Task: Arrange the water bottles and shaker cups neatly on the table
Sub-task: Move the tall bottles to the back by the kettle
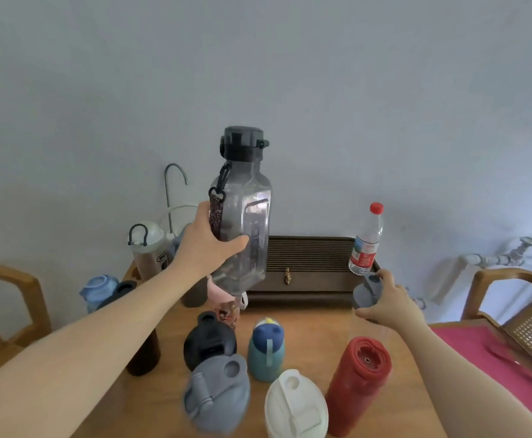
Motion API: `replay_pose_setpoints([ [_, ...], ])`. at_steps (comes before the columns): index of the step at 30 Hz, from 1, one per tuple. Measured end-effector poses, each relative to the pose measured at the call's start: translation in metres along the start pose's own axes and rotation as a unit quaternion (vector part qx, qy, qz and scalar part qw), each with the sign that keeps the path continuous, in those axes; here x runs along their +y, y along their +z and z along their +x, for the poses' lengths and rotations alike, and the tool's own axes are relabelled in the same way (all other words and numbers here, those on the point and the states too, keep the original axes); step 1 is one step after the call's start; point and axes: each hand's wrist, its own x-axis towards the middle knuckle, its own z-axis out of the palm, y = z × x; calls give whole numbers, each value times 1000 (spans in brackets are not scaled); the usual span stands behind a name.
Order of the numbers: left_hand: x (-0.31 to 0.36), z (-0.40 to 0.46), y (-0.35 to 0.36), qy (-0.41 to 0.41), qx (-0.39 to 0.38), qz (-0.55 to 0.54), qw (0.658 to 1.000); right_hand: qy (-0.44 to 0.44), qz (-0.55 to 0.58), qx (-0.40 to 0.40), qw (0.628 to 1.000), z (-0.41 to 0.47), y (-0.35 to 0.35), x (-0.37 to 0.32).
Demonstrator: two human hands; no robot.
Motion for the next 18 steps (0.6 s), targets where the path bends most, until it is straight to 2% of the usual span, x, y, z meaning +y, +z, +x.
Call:
replay_pose_setpoints([
  [4,0,0,-7,11,-10,27,1000,-31,-10,5,999,-6,-15,-26],
  [7,6,5,-20,18,11,26,999,-121,51,68,989,-15,-51,-70],
  [11,13,10,-60,20,88,13,996,-258,142,150,944,-45,-101,-148],
  [14,5,12,-101,23,149,19,988,-344,188,124,912,-71,-107,-205],
  [18,-29,18,-154,9,187,35,982,-412,153,42,897,-85,-70,-276],
])
